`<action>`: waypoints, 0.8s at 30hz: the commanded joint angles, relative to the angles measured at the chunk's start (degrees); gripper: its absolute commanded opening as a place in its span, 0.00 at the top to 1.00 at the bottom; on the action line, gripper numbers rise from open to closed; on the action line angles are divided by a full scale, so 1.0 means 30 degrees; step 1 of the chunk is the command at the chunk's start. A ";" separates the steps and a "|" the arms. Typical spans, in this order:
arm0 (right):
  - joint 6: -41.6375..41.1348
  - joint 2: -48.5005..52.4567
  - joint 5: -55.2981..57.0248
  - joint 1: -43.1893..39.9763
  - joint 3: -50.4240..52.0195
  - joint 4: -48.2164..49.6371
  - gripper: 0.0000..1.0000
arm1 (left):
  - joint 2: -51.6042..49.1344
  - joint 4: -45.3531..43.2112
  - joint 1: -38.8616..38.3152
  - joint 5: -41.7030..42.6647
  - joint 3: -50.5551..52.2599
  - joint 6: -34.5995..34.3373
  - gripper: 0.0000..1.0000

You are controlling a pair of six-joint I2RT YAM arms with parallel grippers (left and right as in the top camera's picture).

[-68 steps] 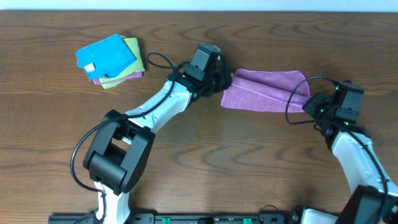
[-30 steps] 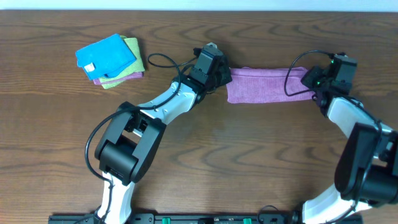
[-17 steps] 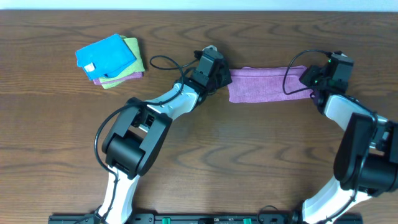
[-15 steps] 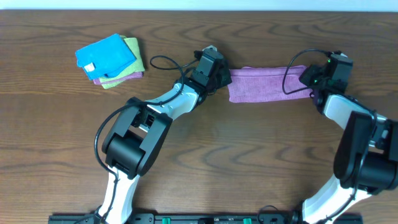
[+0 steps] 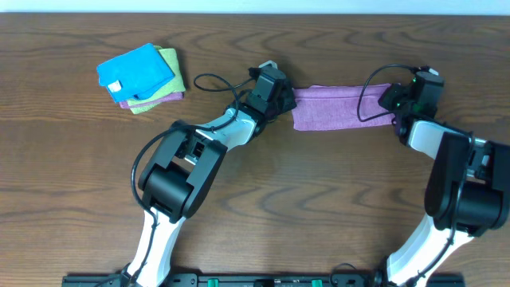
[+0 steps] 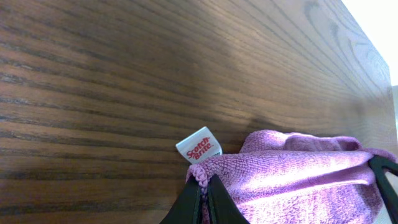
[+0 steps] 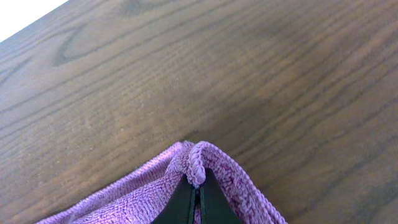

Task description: Fold the cloth

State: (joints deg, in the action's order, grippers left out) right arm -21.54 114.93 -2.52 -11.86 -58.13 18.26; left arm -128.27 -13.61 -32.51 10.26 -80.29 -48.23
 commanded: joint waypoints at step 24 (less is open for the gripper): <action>0.0597 -0.2441 0.0350 0.0051 -0.0364 -0.3147 0.21 | 0.2200 0.1435 0.0699 -0.0015 -0.0313 0.1501 0.27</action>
State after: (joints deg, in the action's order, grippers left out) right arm -19.99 112.18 -1.30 -11.79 -58.41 10.39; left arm -126.48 -10.92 -31.46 10.11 -80.31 -44.97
